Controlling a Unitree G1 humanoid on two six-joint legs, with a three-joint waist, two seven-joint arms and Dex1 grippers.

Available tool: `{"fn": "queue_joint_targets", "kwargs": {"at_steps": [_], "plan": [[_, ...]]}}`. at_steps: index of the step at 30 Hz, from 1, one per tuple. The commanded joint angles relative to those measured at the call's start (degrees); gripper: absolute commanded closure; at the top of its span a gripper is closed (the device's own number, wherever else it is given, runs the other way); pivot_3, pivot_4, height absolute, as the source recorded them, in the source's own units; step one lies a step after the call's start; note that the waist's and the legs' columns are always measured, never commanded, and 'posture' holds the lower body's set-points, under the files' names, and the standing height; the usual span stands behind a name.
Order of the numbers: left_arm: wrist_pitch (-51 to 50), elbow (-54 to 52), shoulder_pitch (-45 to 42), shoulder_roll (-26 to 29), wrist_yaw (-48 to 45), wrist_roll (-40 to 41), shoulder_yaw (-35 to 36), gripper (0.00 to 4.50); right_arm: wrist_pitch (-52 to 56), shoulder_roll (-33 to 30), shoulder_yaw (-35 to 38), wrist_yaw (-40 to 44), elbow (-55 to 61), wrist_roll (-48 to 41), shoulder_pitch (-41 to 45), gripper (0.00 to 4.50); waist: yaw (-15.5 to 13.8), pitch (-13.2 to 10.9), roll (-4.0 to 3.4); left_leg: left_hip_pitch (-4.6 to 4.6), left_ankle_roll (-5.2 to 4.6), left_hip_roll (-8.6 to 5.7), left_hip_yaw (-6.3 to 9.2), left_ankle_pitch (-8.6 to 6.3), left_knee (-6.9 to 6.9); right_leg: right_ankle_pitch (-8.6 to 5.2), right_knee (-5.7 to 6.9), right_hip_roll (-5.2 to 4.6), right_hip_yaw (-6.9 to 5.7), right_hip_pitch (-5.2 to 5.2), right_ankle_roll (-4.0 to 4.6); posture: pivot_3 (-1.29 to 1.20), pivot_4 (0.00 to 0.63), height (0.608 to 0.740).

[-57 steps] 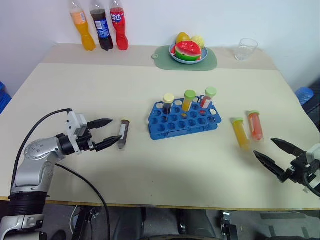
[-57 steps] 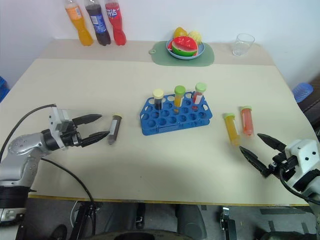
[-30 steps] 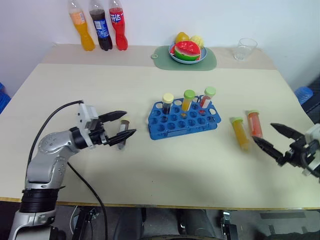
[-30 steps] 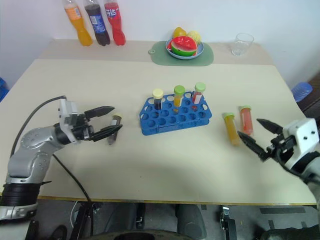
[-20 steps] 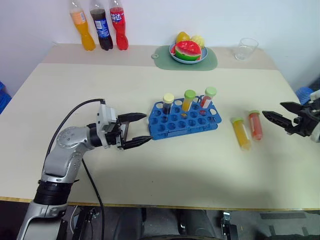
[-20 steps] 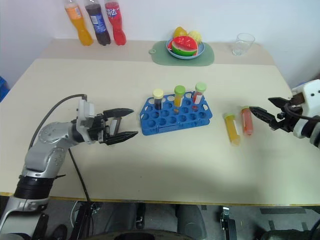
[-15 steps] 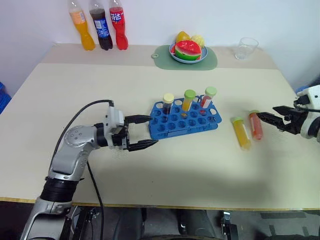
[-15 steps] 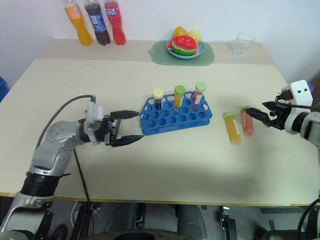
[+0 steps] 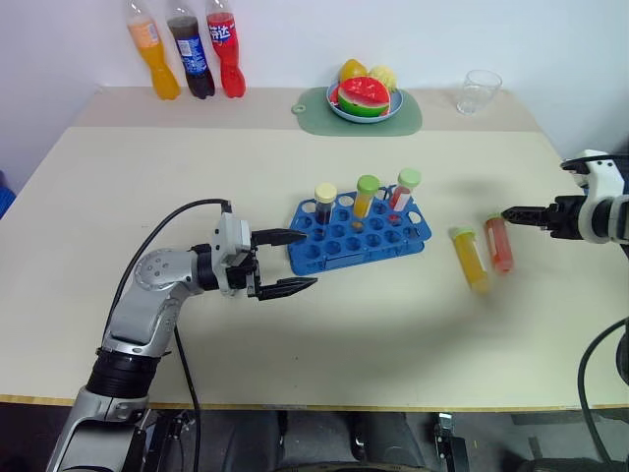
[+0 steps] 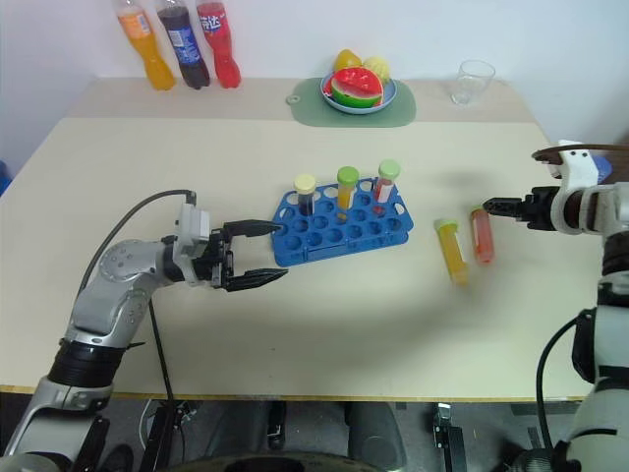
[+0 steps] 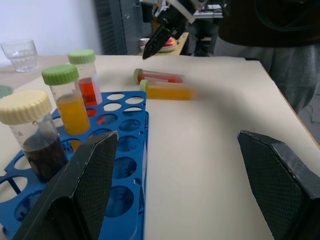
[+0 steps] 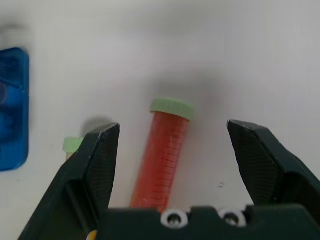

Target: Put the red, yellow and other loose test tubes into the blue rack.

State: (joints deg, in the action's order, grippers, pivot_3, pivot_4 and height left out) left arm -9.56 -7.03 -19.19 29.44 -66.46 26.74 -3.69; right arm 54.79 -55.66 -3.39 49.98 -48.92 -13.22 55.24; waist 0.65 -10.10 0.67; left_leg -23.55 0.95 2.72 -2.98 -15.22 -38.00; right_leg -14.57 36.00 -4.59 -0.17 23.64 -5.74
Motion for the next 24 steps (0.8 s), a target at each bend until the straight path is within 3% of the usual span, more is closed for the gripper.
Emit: {"fn": "queue_joint_targets", "kwargs": {"at_steps": [1, 13, 16, 20, 21, 24], "plan": [[-0.34, -2.84, 0.59, 0.47, 0.53, 0.63, 0.33, 0.57, -0.3, 0.66, -2.62, 2.45, -3.89, 3.79, 3.14, 0.7, 0.09, -0.01, -0.01, 0.0, 0.0, 0.0, 0.0, 0.0, 0.0, 0.0, 0.01, 0.0, 0.0, 0.0, 0.0, 0.0, 0.15, 0.74], [-3.35, -8.09, 5.01, 1.3, 3.57, 1.86, 1.51, 0.57, -7.97, 6.95, -4.54, 3.06, -19.57, 11.98, 10.28, 0.7, 0.29, -0.05, -0.11, 0.0, 0.0, 0.0, -0.03, 0.0, 0.01, 0.08, 0.09, 0.01, 0.0, 0.05, -0.14, 0.0, 0.15, 0.74], [-4.2, -10.04, 6.76, 1.81, 4.77, 2.37, 2.07, 0.53, -10.02, 7.94, -4.95, 3.33, -21.73, 14.04, 10.38, 1.6, 0.31, -0.05, -0.11, 0.01, 0.0, 0.0, -0.03, 0.0, 0.0, 0.07, 0.09, 0.01, 0.0, 0.05, -0.13, 0.0, 0.15, 0.74], [-5.1, -12.0, 8.54, 2.37, 6.03, 2.91, 2.37, 0.53, -12.29, 9.0, -4.9, 3.42, -22.95, 15.81, 10.06, 3.46, 0.33, -0.04, -0.1, 0.03, 0.01, 0.01, -0.03, 0.0, 0.0, 0.07, 0.09, 0.01, 0.0, 0.02, -0.13, 0.0, 0.15, 0.74], [-5.26, -12.2, 8.66, 2.42, 6.23, 2.96, 2.39, 0.53, -13.55, 9.08, -5.01, 3.6, -23.01, 16.32, 9.78, 3.7, 0.34, -0.03, -0.09, 0.04, 0.01, 0.01, -0.03, 0.0, 0.0, 0.06, 0.09, 0.01, 0.0, 0.02, -0.11, 0.0, 0.15, 0.74], [-5.32, -11.98, 8.47, 2.42, 6.39, 2.92, 2.36, 0.53, -17.35, 8.8, -4.07, 5.52, -22.69, 16.3, 8.93, 3.74, 0.36, -0.03, -0.08, 0.08, 0.01, 0.0, -0.03, 0.0, -0.04, 0.04, 0.07, 0.01, 0.0, -0.06, -0.06, 0.0, 0.15, 0.74]]}}
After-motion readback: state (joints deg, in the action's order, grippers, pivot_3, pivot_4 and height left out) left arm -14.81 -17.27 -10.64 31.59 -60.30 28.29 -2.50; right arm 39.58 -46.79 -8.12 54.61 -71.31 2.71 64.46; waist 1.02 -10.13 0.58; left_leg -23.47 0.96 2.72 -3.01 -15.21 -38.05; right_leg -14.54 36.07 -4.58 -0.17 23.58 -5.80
